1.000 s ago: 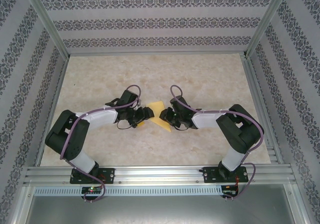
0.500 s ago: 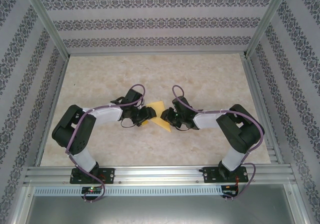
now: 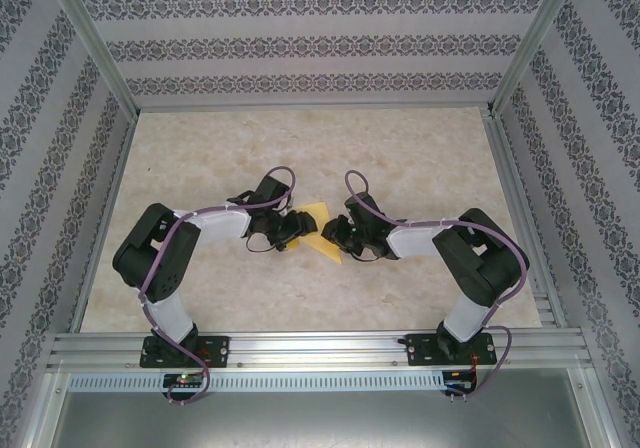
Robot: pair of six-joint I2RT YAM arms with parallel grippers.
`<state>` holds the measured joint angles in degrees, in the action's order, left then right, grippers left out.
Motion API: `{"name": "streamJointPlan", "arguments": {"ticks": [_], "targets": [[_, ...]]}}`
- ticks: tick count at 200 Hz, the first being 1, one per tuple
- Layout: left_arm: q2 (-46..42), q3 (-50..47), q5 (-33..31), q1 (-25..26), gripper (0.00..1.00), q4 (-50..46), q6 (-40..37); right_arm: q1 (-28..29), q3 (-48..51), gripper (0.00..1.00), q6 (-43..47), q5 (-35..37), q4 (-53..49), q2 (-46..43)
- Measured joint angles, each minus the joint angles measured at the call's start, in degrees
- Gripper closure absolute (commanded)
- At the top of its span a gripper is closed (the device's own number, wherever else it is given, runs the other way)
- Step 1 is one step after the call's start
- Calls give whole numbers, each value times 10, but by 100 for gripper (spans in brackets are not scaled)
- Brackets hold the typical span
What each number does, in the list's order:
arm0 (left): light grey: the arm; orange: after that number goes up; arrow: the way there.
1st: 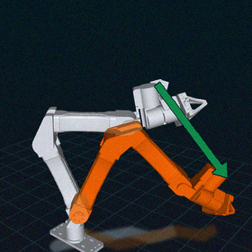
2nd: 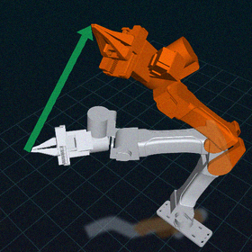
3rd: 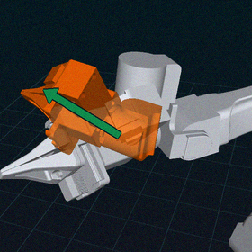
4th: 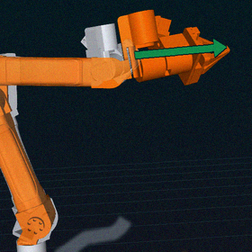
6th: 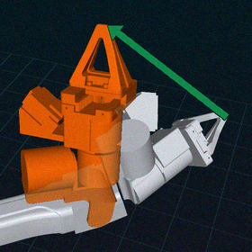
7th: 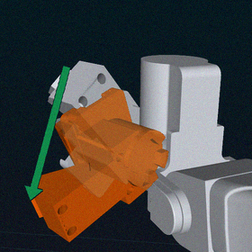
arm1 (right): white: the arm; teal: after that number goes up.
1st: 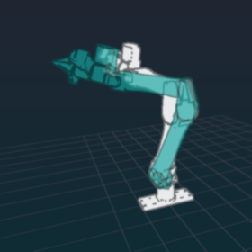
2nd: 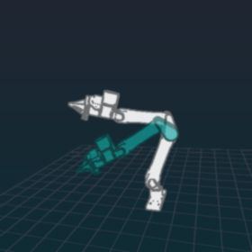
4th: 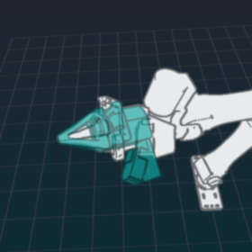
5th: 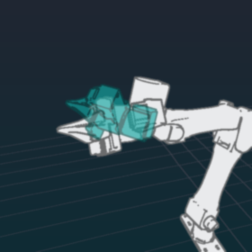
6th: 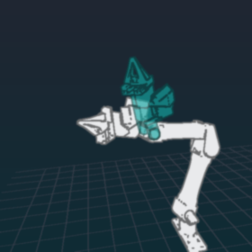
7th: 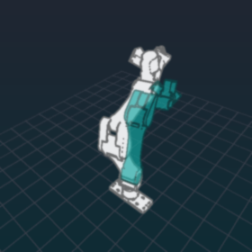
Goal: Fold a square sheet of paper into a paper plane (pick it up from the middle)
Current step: Fold the wing for the fifth time at the center of the table.
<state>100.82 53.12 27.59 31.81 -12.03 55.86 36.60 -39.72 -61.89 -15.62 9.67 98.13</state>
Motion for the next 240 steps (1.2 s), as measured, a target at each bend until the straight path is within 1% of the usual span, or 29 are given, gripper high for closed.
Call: {"name": "streamJointPlan", "arguments": {"ticks": [36,62,84,113,134,144,157,199,212,240], "targets": [[7,4,3,2,39,2,0,0,2,72,0,0,3,0],[12,14,4,4,43,3,0,0,2,73,0,0,4,0],[12,18,5,6,50,3,-3,0,5,73,0,-1,8,0],[12,19,5,6,56,5,-3,-3,8,73,0,-6,16,0],[12,19,5,6,65,5,-4,-4,11,73,3,-9,22,-1],[12,19,4,6,72,5,-5,-4,14,73,7,-9,25,-2],[12,19,4,6,77,6,-7,-4,17,72,18,-10,28,-5],[12,19,4,6,95,9,-12,-4,32,61,84,-4,9,-37],[12,19,4,6,97,9,-13,-4,34,55,109,0,-3,-53],[12,19,4,6,98,9,-13,-4,36,40,165,20,-25,-97]]}}
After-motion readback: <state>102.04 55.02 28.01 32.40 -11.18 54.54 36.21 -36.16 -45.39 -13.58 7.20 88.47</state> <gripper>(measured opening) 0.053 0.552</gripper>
